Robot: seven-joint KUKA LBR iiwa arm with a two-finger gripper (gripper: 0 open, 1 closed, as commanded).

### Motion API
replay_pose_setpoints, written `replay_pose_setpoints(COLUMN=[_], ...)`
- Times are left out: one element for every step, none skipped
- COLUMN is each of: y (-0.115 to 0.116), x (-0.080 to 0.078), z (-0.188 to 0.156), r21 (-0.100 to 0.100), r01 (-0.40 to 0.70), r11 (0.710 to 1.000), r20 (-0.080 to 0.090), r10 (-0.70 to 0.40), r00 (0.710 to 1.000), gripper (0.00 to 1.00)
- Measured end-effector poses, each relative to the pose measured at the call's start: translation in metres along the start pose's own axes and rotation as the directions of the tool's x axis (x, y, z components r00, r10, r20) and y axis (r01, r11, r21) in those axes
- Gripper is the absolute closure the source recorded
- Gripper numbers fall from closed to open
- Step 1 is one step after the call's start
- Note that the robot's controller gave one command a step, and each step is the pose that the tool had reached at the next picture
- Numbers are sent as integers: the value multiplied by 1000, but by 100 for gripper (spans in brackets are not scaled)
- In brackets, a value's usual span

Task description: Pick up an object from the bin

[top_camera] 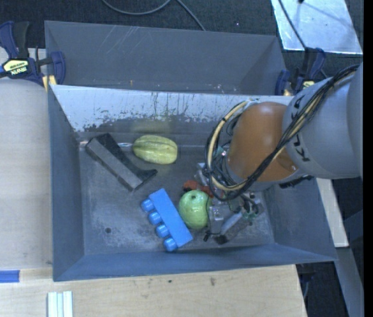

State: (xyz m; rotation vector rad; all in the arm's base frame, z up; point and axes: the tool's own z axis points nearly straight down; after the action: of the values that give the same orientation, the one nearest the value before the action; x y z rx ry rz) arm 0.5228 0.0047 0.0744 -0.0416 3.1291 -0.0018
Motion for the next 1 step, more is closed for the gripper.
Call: replay_pose_setpoints(y=[26], x=[5], z=[17], r21=[-4], r01=[16], r11=[1000], r20=[7], r10=[-16], r00=[1000], gripper=[100])
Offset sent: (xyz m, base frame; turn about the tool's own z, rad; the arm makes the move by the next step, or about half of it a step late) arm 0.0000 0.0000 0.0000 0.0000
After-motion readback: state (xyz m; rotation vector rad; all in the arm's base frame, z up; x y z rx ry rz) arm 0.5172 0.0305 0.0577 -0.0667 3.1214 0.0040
